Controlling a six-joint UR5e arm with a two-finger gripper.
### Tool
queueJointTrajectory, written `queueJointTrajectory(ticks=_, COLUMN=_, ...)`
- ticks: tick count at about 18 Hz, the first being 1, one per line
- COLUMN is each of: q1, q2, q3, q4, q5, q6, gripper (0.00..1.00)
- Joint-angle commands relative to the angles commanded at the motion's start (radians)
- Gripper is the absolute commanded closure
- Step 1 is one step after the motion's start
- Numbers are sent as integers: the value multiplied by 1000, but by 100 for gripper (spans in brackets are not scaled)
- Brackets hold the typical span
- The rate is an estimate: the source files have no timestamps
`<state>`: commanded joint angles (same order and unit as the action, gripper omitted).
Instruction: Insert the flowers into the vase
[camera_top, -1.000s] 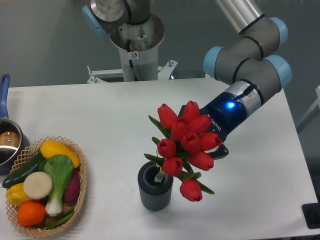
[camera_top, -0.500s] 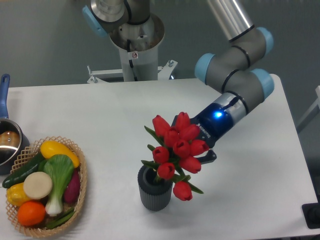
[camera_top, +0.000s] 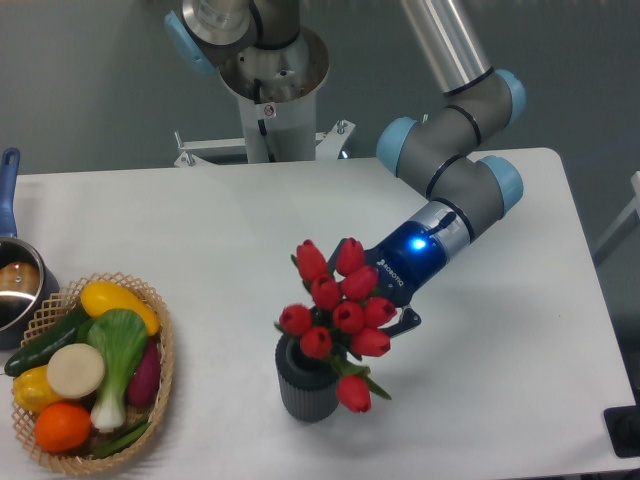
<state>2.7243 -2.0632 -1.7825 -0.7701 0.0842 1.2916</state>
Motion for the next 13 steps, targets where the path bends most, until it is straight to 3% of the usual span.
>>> queueJointTrajectory(ticks=13, q1=90, q2=67, q3=14, q4=0, q5=262, q6=-64, gripper=0)
